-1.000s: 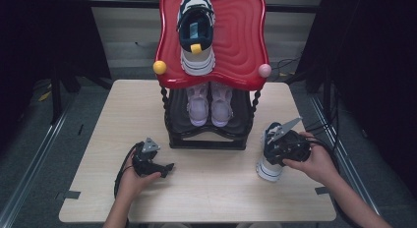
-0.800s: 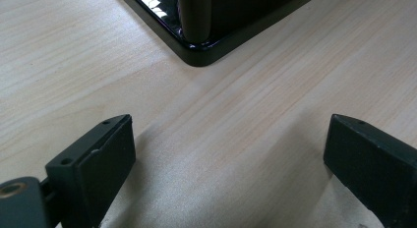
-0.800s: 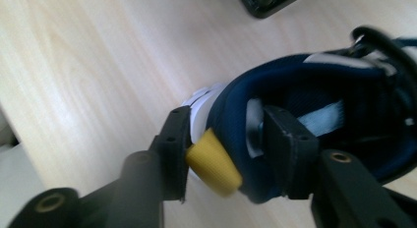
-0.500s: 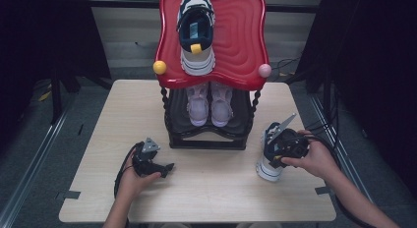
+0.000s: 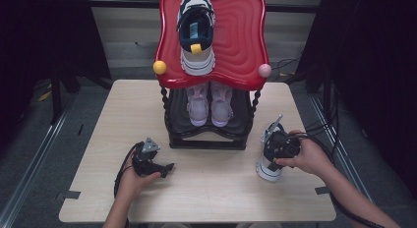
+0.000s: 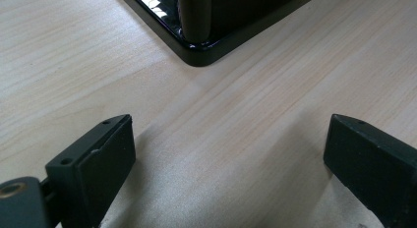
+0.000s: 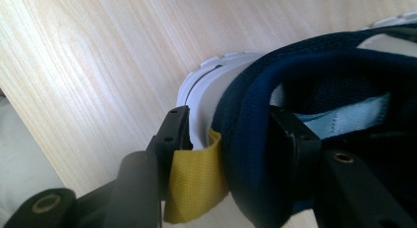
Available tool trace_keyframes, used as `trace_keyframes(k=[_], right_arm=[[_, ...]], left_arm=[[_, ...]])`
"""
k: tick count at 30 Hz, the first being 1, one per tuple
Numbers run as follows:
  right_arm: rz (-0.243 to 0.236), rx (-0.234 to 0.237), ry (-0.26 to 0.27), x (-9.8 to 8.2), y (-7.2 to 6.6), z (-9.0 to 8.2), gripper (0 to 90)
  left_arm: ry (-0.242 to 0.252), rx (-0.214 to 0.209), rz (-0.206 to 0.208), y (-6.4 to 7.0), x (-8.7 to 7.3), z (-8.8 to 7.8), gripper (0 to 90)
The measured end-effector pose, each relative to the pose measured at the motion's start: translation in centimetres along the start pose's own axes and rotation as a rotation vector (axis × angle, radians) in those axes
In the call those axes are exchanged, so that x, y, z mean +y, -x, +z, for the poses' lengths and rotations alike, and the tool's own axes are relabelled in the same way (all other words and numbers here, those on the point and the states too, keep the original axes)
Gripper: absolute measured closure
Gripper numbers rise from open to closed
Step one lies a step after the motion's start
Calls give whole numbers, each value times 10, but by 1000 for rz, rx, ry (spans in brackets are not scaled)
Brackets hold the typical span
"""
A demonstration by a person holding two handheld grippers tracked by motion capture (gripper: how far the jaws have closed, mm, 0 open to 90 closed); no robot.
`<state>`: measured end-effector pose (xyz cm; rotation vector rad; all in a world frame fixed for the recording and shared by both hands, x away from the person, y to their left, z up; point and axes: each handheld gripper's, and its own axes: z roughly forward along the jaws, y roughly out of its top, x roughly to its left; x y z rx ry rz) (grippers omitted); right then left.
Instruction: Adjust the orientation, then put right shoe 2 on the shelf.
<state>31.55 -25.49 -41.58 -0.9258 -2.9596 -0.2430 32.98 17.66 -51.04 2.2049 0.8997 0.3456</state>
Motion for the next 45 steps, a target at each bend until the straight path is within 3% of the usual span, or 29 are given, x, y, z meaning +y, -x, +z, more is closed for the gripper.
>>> trace_keyframes(k=[8,12,16,20,21,24,26,27,28,30,33,36,37,45], right_arm=[[-23,7,-42,3,-1,10,543],[-32,33,-50,5,-2,13,583],[-62,29,-49,6,-2,14,604],[-59,30,-54,6,-4,14,624],[-82,21,-57,6,-3,15,631],[-71,35,-53,6,-5,13,673],[-80,34,-44,5,-5,14,694],[-107,30,-52,5,-3,13,704],[-94,30,-46,5,-4,13,717],[-75,29,-58,5,-6,11,717],[-117,27,-73,5,-4,10,718],[-99,43,-74,4,-6,8,718],[-126,31,-69,4,-4,8,718],[-120,28,-82,5,-6,-8,718]], left_arm=[[0,0,0,0,0,0,50],[0,0,0,0,0,0,50],[0,0,0,0,0,0,50],[1,0,-1,0,0,0,50],[1,0,-1,0,0,0,50],[0,0,-1,0,0,0,50],[1,0,-1,0,0,0,50],[0,0,0,0,0,0,50],[0,0,0,0,0,0,49],[1,0,-2,0,0,0,50],[1,0,-2,0,0,0,50],[1,0,-2,0,0,0,50],[1,0,-1,0,0,0,50],[1,0,-1,0,0,0,50]])
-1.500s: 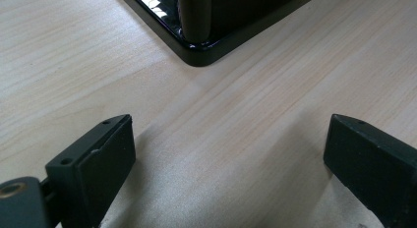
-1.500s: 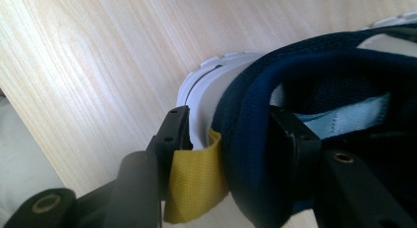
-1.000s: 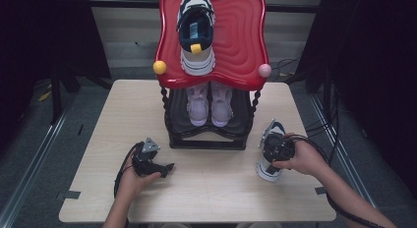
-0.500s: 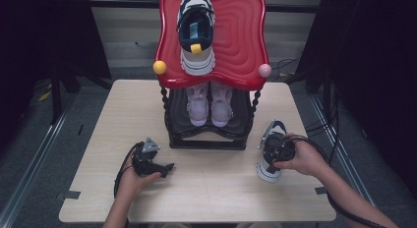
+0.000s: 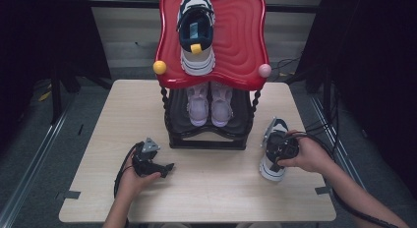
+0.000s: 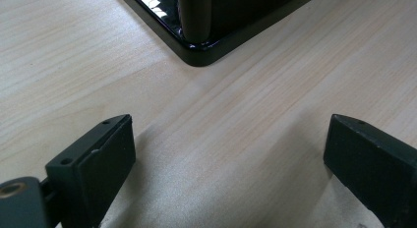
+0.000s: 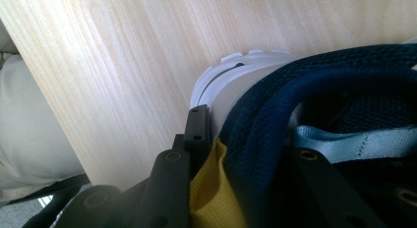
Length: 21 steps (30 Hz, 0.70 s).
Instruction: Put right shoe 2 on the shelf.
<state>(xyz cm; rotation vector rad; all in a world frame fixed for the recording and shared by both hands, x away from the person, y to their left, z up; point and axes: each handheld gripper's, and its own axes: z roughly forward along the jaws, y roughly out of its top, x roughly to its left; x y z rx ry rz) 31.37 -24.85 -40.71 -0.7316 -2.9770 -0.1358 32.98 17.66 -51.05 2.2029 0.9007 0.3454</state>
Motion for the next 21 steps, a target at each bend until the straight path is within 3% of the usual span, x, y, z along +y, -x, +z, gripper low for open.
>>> trace_keyframes(k=[6,12,17,18,21], right_arm=[[-18,5,5,1,1,-16,719],[-52,-20,3,4,0,-32,720],[-39,-21,4,9,-4,-47,720],[-65,-34,3,9,-3,-49,721],[-72,-40,-6,10,-3,-57,720]], left_arm=[[0,0,0,0,0,0,49],[4,0,-5,0,0,0,50],[4,2,0,0,0,0,50],[4,2,0,0,0,0,50],[2,2,1,0,0,0,50]])
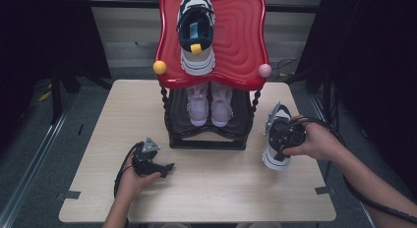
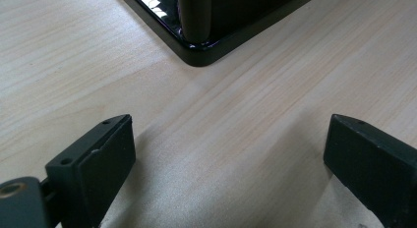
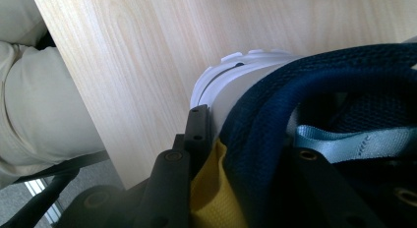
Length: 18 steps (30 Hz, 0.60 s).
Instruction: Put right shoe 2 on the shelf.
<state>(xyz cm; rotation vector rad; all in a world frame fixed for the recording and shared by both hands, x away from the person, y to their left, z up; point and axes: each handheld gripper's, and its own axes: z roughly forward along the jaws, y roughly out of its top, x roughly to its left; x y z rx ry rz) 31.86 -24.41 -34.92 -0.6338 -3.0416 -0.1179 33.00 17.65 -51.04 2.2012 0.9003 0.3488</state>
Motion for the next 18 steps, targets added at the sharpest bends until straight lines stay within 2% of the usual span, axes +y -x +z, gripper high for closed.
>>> trace_keyframes(k=[6,18], right_arm=[[17,-13,0,1,0,-15,720],[-6,-49,-2,6,0,-49,721]], left_arm=[[-2,-1,0,0,0,0,50],[-2,-2,0,0,0,0,50]])
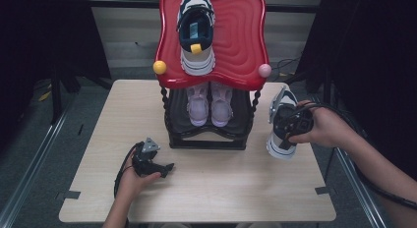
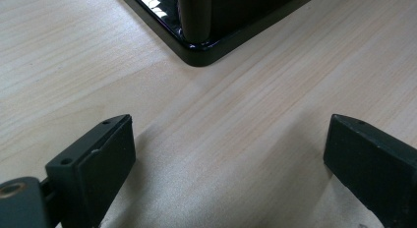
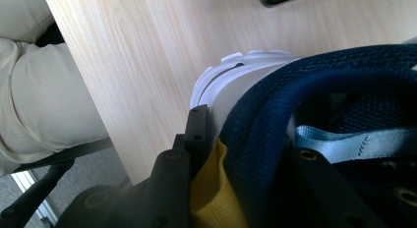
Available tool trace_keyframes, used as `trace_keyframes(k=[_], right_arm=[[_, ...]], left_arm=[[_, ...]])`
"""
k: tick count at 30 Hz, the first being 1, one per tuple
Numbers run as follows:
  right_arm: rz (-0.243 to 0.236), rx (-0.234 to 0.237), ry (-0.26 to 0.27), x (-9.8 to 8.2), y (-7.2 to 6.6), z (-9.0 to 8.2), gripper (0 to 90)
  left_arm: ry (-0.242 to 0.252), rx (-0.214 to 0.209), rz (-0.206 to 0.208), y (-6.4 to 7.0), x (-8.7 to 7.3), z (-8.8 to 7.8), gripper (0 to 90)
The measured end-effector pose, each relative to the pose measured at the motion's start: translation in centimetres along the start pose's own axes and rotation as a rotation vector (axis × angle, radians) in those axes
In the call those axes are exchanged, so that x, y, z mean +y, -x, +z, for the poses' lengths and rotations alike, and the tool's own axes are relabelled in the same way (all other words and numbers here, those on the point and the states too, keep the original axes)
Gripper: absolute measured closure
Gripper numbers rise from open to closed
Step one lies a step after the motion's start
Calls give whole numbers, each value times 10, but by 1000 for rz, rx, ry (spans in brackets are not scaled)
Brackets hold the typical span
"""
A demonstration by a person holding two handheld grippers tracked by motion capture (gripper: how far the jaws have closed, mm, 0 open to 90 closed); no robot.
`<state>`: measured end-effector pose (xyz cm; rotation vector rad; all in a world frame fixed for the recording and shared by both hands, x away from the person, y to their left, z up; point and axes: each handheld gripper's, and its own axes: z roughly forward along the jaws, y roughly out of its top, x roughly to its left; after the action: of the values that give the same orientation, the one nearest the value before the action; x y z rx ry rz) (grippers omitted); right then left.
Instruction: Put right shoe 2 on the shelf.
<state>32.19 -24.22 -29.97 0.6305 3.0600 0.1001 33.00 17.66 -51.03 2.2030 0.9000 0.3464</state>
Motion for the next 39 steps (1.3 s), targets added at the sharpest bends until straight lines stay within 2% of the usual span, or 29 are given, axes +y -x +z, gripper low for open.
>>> trace_keyframes(k=[12,22,24,25,39], right_arm=[[-3,-69,23,9,-1,-56,721],[-25,-117,29,13,-5,-102,721],[-13,-127,28,15,-6,-111,721],[-27,-136,29,16,-5,-116,721],[-32,-222,54,36,-7,-178,722]], left_arm=[[0,0,0,0,0,0,50],[-4,-2,2,0,0,0,50],[-5,-2,2,0,0,0,50],[-2,-1,1,0,0,0,50],[-1,0,1,0,0,0,50]])
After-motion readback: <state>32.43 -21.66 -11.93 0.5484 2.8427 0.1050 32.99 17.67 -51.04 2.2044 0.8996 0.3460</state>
